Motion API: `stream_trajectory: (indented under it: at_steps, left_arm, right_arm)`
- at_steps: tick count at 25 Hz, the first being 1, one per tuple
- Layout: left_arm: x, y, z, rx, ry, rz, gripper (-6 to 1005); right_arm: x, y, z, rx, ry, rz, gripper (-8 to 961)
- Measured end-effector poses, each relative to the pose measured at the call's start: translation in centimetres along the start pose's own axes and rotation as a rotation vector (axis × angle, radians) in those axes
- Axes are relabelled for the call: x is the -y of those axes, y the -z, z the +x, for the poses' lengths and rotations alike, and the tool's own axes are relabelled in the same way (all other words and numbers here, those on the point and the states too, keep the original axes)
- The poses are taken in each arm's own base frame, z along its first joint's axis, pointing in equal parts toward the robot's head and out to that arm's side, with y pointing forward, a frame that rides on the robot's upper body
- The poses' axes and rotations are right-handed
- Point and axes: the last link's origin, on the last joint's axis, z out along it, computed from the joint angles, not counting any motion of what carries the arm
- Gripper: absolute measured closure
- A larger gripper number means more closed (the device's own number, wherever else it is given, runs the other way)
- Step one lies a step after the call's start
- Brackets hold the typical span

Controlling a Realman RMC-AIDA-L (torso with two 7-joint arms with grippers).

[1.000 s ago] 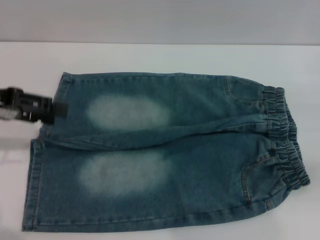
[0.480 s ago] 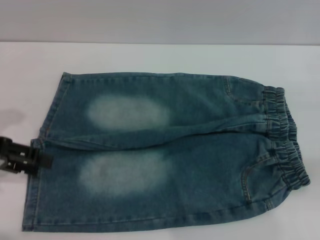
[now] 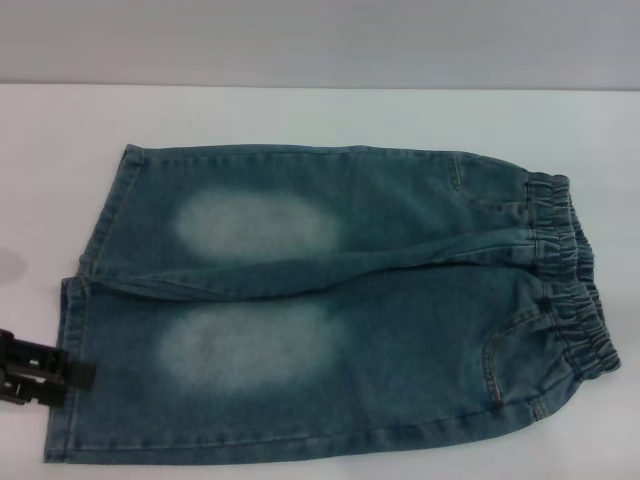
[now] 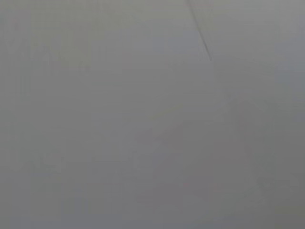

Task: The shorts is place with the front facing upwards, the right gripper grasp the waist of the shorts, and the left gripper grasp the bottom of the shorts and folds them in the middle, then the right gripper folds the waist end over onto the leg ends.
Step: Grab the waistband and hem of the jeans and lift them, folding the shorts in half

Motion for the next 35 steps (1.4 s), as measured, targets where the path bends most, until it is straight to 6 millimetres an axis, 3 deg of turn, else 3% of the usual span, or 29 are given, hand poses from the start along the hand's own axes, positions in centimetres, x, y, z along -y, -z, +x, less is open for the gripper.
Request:
stream_trajectory:
  at_steps: [35]
  left_arm:
    - [2.9,-0.5,-2.3,0.017,0.081,0.1,258]
  right_arm:
    - [-0.4,-0.3,0.4,-0.023,0.007,-0.003,225]
